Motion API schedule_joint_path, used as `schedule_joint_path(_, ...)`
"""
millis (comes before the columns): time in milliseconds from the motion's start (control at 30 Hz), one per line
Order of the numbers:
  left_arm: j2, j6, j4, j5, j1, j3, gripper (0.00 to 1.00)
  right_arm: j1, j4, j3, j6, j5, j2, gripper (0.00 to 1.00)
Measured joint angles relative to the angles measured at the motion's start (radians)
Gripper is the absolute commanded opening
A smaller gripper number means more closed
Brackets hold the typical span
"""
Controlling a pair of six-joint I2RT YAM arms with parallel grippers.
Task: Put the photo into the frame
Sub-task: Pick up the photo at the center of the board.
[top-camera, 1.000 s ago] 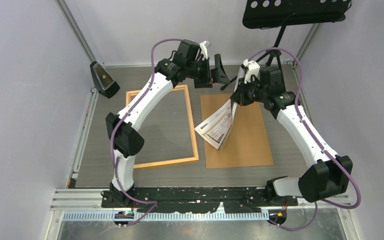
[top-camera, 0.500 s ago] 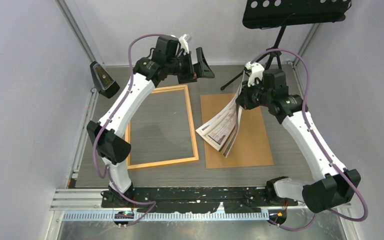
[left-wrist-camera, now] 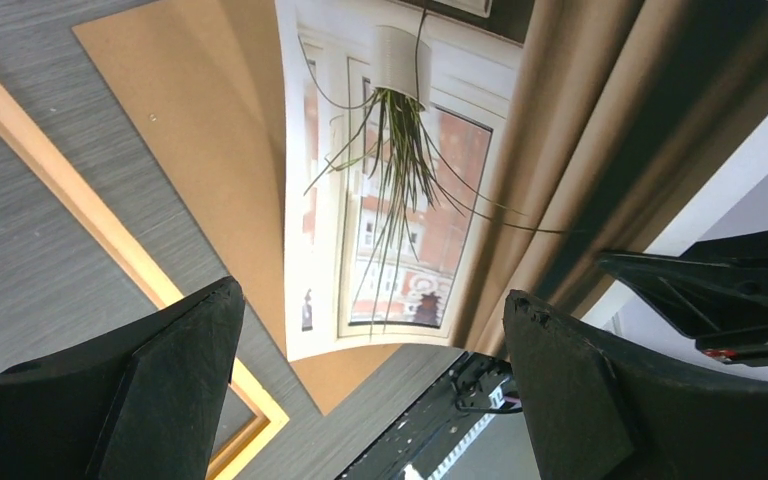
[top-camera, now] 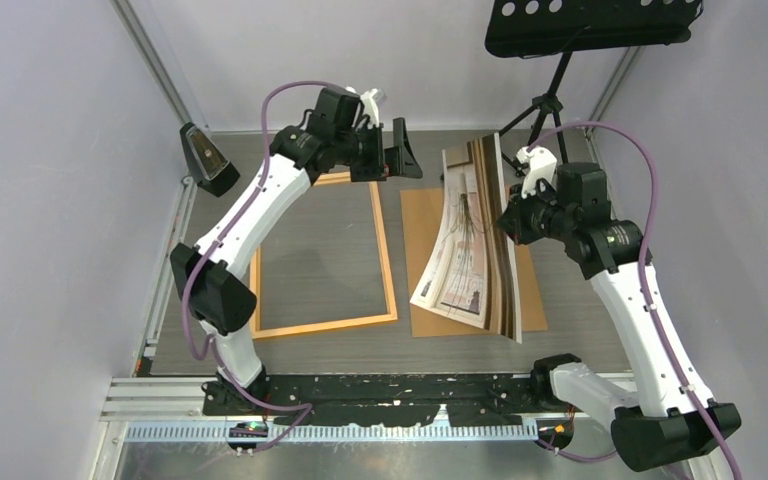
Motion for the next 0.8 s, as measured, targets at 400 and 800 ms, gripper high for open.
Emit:
schedule_joint_path(400, -0.049, 0.041, 0.001, -0.019, -0.016, 0.004, 1.00, -0.019, -0.006, -0.026, -0.014, -0.066, -0.003, 0.06)
schedule_joint_path(800, 0.005, -0.095, 0.041, -0.027, -0.051, 0.190, 0.99, 0.069, 0.142, 0.086, 0.053, 0.008, 0.268, 0.06)
